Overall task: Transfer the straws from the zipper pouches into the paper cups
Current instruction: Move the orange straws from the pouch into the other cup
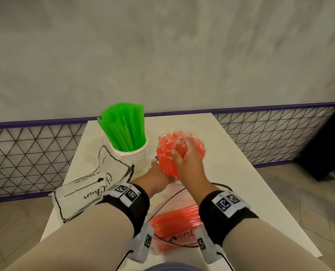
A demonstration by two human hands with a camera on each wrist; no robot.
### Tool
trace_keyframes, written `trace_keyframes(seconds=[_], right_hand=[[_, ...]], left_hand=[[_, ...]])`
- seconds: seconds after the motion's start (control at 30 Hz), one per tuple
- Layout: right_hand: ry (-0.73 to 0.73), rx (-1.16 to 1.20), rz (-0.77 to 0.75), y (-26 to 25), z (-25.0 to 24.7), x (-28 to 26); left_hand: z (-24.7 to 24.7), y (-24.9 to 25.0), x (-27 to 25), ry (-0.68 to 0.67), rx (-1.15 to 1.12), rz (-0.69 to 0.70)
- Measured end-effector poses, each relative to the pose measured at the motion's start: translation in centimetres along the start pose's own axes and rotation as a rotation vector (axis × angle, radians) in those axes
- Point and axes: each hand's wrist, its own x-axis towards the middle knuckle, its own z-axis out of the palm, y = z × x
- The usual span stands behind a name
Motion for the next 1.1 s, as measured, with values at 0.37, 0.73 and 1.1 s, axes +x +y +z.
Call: trace_keyframes(seconds=[0.37,0.73,1.1], right_hand=[[-0.215,-0.166,0.182,2.2,1.1,-0.9],[-0.23,-0.212,0.235,0.6,0.7,-2.7],[0.006,-0.343,-0.786,1.0,-2.2,-7.0]], left_hand=[[-0.4,0.7,-0.9,-0.021,0.084,0.001],[-0.6,0.4,-1.2,0.01,0.254,0.067],[-2.5,-3.5,-3.6,-0.097,0.145,0.005]])
